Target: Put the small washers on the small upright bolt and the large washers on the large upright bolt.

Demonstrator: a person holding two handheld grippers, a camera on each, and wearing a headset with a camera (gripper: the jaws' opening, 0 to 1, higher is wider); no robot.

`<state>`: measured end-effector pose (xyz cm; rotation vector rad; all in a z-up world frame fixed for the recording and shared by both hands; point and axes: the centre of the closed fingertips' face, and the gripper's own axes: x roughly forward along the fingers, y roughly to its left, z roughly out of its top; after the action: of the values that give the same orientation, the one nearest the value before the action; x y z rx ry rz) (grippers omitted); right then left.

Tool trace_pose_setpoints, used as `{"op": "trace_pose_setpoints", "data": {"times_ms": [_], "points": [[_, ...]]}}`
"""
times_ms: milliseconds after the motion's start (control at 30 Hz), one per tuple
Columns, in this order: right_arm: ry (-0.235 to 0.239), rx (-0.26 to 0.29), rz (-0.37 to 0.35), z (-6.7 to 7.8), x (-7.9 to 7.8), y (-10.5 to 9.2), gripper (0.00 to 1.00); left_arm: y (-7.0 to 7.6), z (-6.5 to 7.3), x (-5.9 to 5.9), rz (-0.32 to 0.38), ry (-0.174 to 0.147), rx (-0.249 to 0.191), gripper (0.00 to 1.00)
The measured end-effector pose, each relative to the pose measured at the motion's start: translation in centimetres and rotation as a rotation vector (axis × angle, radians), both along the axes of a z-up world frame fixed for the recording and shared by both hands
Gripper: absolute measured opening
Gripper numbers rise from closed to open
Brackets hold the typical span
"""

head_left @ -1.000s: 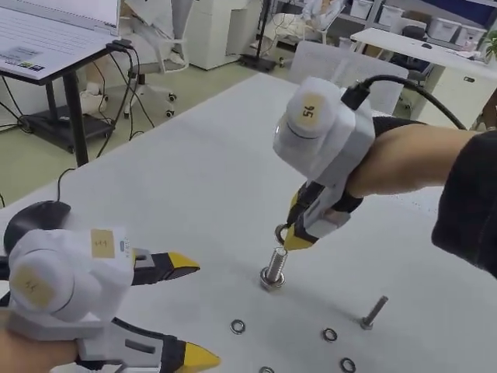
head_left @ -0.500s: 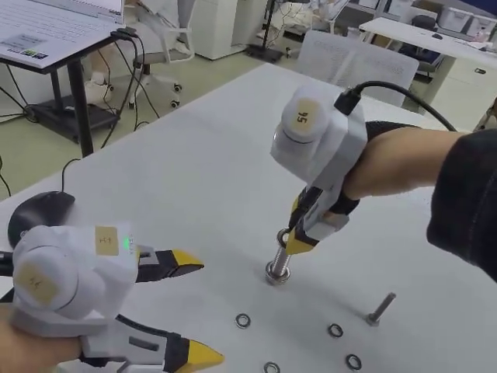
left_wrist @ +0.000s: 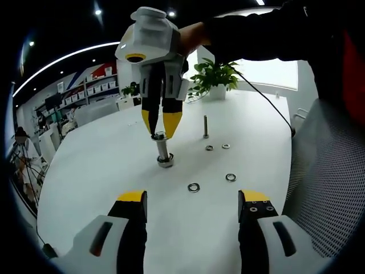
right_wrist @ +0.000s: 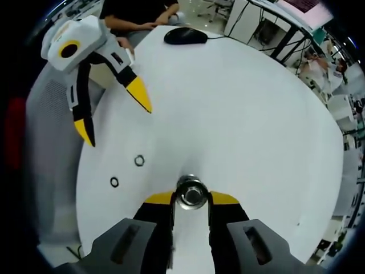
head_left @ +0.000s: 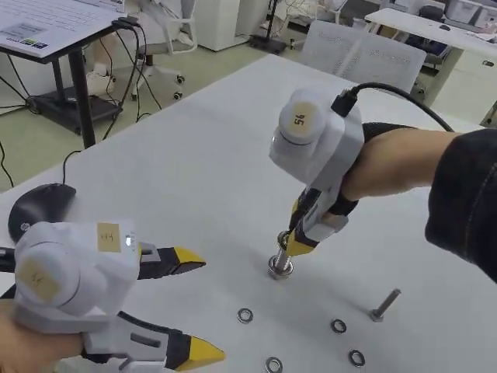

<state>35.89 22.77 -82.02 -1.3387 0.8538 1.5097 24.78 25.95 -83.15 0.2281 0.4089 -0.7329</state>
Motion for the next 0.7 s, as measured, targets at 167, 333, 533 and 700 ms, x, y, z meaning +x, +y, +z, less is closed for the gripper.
{"op": "trace_pose_setpoints", "data": {"times_ms": [167, 333, 533, 700], "points": [[0.002, -0.010, -0.001, -0.6, 0.1, 0.2, 0.23, 0.0, -0.2, -0.1, -0.001, 0.004, -0.003, 0.64], [0.005, -0.021, 0.002, -1.3, -0.1, 0.3, 0.23, 0.0, -0.3, -0.2, 0.000, 0.008, -0.004, 0.64], [0.015, -0.029, 0.000, -2.3, 0.0, 0.5, 0.23, 0.1, -0.5, -0.2, 0.000, 0.013, -0.006, 0.63], [0.020, -0.027, -0.005, -3.1, -0.3, 0.4, 0.23, 0.1, -0.5, -0.2, 0.002, 0.016, -0.009, 0.64]]}}
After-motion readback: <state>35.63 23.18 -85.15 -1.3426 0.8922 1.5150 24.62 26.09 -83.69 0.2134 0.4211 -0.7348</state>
